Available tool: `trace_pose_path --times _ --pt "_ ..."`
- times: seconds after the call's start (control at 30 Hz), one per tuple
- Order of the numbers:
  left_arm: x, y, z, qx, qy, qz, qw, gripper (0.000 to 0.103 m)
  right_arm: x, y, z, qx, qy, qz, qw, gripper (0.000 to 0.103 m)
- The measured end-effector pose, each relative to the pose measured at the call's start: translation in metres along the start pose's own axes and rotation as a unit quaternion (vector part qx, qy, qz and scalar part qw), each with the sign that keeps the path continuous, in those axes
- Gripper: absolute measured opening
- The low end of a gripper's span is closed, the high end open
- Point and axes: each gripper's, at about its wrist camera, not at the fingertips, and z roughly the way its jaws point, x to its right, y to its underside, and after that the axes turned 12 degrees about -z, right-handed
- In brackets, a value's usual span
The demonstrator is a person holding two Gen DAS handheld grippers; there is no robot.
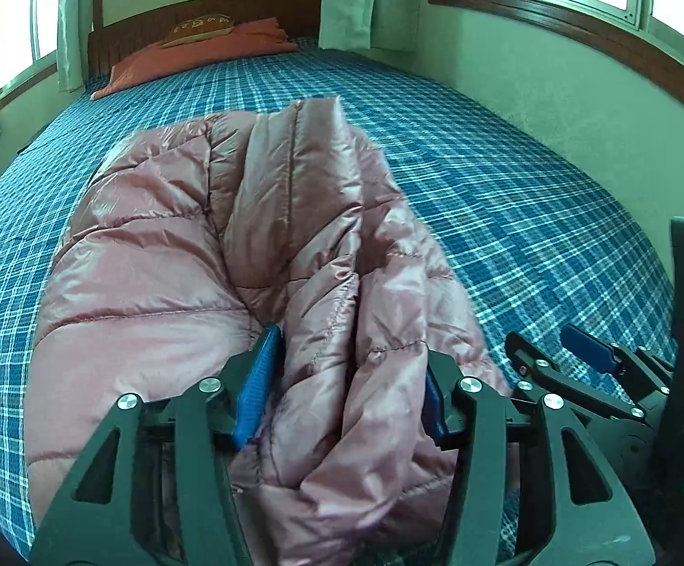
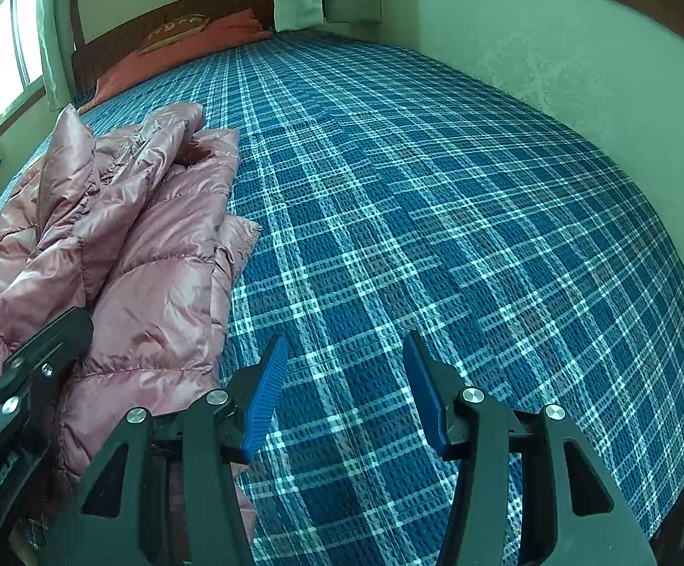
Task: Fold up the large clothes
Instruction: 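Open the left tool and release the folded side, then grasp the folded jacket edge again with the left tool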
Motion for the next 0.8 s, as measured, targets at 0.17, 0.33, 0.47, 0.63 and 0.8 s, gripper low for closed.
trace_pose_path --times 0.17,0.33,0.47,0.63,0.8 --pt "-0.003 -0.002 -0.041 0.021 0.042 -0.007 0.9989 0.054 0.005 0.006 -0.016 0.005 0.012 0.002 1.0 0.051" --pt "-0.05 -0.004 -0.074 0.043 0.036 -0.065 0.9963 0.055 0.001 0.008 -0.032 0.016 0.018 -0.003 1.0 0.051" --pt "-0.109 0.0 -0.086 0.048 0.015 -0.153 0.987 0.055 -0.009 0.006 -0.04 0.022 0.017 -0.011 1.0 0.051" --pt "-0.191 0.012 -0.089 0.06 -0.01 -0.273 0.9602 0.057 -0.021 -0.001 -0.045 0.027 0.0 -0.011 1.0 0.051" --pt "-0.254 0.018 -0.063 0.028 0.058 -0.404 0.9127 0.061 -0.025 -0.018 -0.042 0.032 -0.062 0.028 0.997 0.052"
